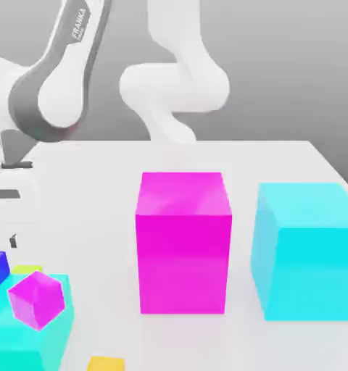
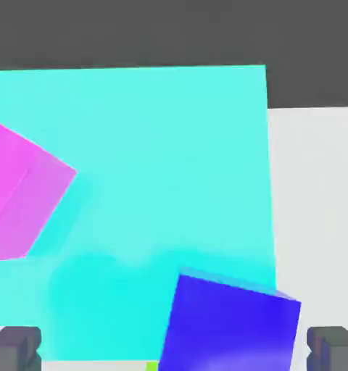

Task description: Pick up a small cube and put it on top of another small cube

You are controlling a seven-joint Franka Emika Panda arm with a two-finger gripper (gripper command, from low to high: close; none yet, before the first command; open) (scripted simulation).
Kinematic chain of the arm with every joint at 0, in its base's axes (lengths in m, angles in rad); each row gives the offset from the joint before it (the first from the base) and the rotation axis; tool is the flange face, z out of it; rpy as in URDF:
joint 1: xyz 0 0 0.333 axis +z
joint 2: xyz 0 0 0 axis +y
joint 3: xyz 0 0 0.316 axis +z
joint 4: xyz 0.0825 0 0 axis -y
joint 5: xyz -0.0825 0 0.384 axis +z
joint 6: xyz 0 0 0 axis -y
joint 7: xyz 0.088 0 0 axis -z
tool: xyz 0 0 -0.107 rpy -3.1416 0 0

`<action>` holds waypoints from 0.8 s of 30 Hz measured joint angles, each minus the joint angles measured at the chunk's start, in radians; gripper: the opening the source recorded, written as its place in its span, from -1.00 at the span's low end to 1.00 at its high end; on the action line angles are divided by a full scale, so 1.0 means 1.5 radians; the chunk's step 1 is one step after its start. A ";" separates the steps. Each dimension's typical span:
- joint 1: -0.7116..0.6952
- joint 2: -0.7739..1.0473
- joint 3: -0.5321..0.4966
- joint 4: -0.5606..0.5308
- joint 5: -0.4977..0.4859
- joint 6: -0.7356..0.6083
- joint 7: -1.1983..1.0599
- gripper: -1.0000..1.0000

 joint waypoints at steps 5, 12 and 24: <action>-0.030 0.071 0.039 -0.043 0.066 0.085 -0.043 0.00; -0.110 0.158 0.142 -0.021 0.172 0.146 -0.122 -1.00; -0.034 0.039 0.033 -0.053 0.014 0.068 -0.003 -1.00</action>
